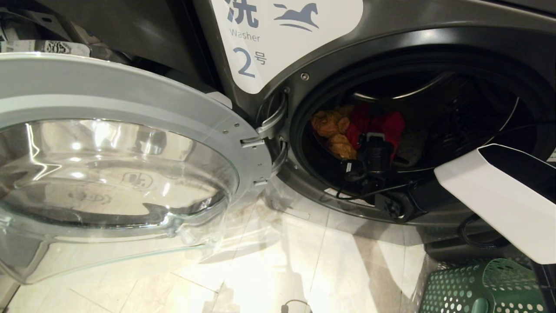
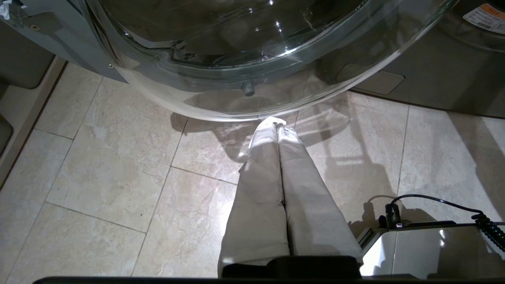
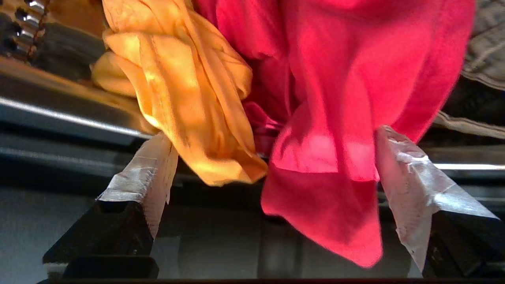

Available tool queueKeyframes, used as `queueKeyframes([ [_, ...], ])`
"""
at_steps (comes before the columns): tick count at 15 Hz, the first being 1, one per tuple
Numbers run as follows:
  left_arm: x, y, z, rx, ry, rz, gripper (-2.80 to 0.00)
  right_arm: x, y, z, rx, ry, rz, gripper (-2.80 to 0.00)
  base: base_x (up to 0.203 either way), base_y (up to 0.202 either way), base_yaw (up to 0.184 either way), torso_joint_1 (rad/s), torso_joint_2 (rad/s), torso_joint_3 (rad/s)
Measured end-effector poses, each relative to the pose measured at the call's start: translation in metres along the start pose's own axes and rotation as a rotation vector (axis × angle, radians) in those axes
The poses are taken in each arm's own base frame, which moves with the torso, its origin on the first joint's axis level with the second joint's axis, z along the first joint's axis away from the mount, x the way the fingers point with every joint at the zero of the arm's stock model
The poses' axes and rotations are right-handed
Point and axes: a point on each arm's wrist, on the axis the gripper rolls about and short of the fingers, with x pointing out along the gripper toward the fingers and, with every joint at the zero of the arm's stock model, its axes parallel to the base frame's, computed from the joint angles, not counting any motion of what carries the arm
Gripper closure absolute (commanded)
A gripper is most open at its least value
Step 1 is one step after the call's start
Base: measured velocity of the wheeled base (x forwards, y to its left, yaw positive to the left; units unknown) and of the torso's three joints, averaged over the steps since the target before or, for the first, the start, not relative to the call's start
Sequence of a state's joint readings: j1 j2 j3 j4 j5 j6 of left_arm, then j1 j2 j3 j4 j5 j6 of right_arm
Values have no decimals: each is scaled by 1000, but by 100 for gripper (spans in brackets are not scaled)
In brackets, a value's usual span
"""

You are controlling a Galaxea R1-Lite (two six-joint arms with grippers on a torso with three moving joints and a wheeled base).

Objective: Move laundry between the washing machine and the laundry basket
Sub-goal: Pick a cloth and place it into the basket

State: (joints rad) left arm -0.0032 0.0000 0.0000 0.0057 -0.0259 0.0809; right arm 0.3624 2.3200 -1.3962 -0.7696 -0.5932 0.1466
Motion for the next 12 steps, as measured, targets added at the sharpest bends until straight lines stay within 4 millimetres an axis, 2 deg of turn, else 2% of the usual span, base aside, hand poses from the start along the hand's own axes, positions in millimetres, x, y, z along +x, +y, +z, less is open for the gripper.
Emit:
queueKeyframes([
  [5,0,0,0,0,0,0,0,12,-5,4,12,4,-13,-280,0,0,0,0,0,0],
  [6,0,0,0,0,0,0,0,13,-6,3,19,6,-14,0,0,0,0,0,0,0],
  [12,0,0,0,0,0,0,0,17,-6,-3,23,19,-12,0,0,0,0,0,0,0],
])
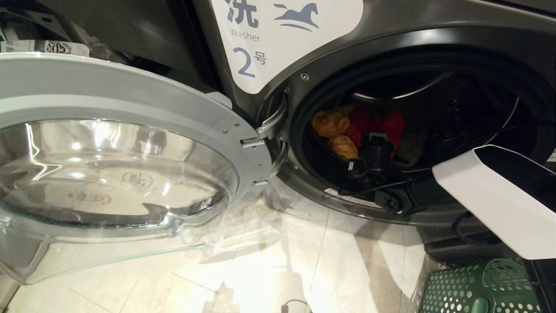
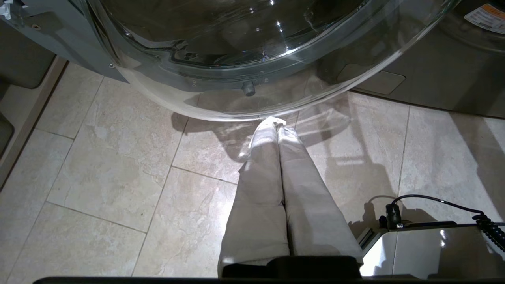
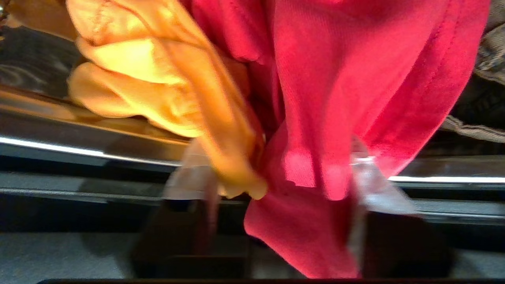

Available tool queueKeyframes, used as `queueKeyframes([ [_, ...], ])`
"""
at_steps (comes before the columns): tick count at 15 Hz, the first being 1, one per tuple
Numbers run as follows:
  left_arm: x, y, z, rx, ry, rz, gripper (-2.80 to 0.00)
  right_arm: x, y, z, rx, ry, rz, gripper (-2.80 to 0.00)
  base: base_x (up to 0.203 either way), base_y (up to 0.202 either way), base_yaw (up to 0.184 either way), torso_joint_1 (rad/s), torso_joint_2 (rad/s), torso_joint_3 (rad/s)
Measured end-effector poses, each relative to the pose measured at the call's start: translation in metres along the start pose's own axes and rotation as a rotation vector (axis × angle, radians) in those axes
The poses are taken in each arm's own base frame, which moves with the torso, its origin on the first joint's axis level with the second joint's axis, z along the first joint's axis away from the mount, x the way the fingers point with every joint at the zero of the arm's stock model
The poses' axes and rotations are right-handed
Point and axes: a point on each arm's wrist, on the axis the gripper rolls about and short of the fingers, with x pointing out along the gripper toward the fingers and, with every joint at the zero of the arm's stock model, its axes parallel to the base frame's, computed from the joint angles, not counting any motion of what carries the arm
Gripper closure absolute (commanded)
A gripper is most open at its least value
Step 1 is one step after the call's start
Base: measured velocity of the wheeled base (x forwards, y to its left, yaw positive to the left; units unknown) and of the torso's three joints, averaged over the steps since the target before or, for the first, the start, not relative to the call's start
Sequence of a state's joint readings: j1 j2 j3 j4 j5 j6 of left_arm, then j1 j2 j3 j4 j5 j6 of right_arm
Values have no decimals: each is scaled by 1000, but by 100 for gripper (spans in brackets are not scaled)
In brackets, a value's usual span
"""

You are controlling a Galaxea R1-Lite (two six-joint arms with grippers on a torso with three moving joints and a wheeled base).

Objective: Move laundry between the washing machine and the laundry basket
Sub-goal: Pick a cloth and place it into the basket

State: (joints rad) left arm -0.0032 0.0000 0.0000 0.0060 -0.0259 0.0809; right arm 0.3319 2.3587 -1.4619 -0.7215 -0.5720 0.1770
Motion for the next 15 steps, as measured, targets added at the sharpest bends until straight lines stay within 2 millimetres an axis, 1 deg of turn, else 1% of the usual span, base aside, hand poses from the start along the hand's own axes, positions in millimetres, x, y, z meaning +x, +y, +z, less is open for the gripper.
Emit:
queueKeyframes([
  [7,0,0,0,0,0,0,0,0,0,-1,10,2,-1,0,0,0,0,0,0,0],
  [9,0,0,0,0,0,0,0,-2,0,5,12,-10,1,0,0,0,0,0,0,0],
  [10,0,0,0,0,0,0,0,-5,0,11,16,-21,4,0,0,0,0,0,0,0],
  [11,0,0,0,0,0,0,0,-9,1,18,21,-31,9,0,0,0,0,0,0,0],
  [13,0,0,0,0,0,0,0,-24,6,30,29,-48,22,0,0,0,0,0,0,0],
  [15,0,0,0,0,0,0,0,-44,9,33,21,-42,27,0,0,0,0,0,0,0],
])
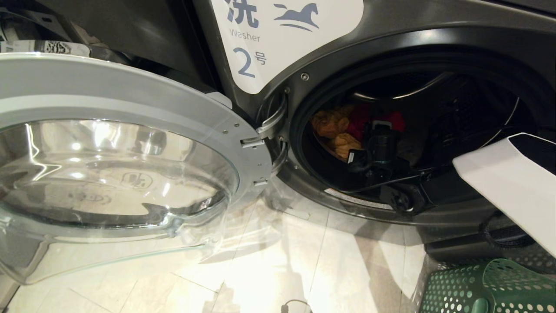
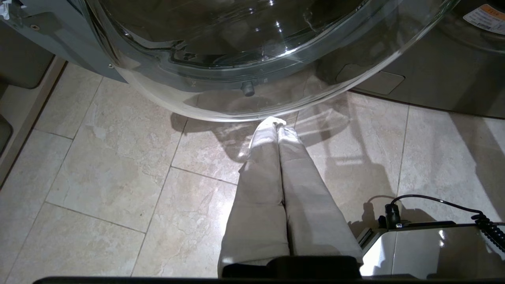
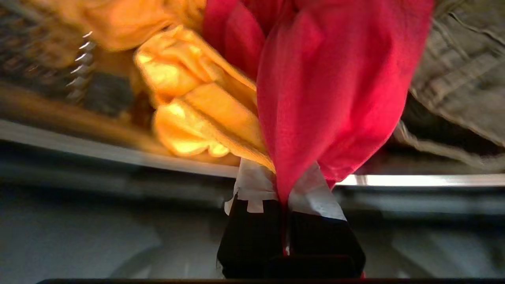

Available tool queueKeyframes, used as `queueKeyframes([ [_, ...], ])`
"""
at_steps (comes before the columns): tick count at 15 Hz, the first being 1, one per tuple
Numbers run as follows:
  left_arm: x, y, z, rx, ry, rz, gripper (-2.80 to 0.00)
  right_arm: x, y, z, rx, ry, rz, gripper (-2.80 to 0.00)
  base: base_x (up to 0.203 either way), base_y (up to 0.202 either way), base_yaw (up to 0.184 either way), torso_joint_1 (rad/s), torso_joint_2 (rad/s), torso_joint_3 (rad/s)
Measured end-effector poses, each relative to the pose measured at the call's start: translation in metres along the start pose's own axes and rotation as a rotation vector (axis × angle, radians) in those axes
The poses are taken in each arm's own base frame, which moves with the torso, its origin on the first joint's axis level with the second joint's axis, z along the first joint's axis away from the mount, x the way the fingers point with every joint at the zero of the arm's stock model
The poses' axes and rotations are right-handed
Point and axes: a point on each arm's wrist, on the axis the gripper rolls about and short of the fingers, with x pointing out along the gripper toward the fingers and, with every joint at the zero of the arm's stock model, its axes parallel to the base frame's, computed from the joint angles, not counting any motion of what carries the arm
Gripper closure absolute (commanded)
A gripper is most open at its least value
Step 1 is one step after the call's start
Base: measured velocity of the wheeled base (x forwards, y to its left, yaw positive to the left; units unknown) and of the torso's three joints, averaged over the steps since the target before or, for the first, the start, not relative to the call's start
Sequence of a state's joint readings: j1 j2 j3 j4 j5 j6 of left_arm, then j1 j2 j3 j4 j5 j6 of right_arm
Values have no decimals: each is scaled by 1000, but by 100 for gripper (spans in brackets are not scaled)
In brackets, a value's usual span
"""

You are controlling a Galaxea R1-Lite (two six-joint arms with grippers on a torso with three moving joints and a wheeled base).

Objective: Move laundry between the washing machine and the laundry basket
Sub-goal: Pick a cloth and place it into the basket

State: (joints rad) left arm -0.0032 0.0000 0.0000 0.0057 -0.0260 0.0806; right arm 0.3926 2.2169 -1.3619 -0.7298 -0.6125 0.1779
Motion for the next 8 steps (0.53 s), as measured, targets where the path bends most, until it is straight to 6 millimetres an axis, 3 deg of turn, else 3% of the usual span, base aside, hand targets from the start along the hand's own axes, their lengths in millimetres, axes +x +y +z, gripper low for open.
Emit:
queueKeyframes([
  [8,0,0,0,0,0,0,0,-94,11,3,-5,-21,31,0,0,0,0,0,0,0],
])
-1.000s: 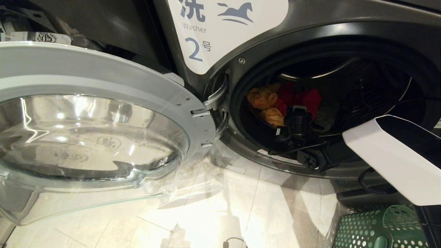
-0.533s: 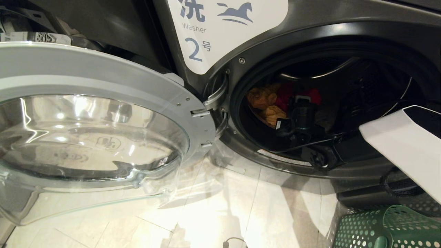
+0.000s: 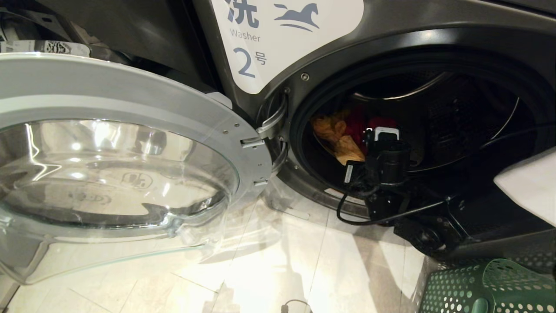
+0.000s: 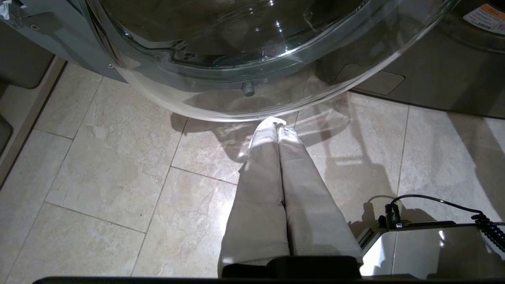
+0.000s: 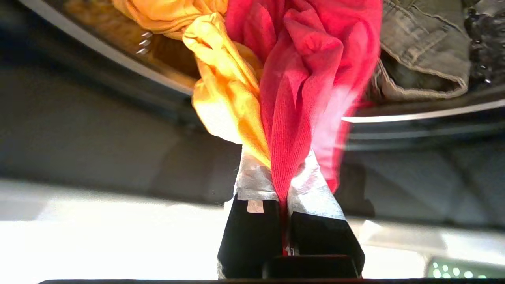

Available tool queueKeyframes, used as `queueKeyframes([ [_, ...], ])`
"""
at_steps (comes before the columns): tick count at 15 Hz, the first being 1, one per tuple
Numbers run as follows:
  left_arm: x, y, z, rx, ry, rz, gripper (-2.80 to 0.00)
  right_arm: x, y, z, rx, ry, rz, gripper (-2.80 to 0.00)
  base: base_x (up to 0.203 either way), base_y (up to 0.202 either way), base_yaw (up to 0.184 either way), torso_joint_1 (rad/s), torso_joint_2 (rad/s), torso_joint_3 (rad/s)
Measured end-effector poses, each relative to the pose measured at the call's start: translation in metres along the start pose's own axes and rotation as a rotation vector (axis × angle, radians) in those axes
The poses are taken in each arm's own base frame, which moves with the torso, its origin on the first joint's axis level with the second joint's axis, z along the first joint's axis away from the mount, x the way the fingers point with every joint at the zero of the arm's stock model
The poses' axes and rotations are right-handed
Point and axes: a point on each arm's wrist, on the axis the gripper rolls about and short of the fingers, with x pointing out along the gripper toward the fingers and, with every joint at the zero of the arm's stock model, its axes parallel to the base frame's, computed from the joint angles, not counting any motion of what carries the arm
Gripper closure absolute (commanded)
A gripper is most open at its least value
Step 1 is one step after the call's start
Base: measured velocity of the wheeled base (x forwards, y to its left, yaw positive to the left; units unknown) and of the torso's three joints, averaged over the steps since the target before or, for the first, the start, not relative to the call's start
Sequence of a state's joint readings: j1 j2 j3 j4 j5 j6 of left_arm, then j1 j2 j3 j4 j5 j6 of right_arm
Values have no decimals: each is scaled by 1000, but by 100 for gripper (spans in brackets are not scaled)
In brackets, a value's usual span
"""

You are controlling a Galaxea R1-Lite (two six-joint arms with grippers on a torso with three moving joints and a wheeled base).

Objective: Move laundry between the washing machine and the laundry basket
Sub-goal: Pick a cloth and place it into the basket

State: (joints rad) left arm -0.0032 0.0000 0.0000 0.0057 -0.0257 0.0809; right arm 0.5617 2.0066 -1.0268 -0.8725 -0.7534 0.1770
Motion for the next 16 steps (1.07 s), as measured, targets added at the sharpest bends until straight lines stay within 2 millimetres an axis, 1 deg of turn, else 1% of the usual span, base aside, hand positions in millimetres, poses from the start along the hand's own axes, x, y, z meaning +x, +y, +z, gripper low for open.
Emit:
queueKeyframes([
  [2,0,0,0,0,0,0,0,-17,-8,7,-3,0,10,0,0,0,0,0,0,0],
  [4,0,0,0,0,0,0,0,-32,-18,17,-14,-10,19,0,0,0,0,0,0,0],
  [7,0,0,0,0,0,0,0,-59,-36,33,-25,-29,38,0,0,0,0,0,0,0],
  [10,0,0,0,0,0,0,0,-87,-59,50,-16,-60,61,0,0,0,0,0,0,0],
  [13,0,0,0,0,0,0,0,-117,-80,58,-27,-80,114,0,0,0,0,0,0,0],
  [16,0,0,0,0,0,0,0,-142,-100,65,-16,-113,138,0,0,0,0,0,0,0],
])
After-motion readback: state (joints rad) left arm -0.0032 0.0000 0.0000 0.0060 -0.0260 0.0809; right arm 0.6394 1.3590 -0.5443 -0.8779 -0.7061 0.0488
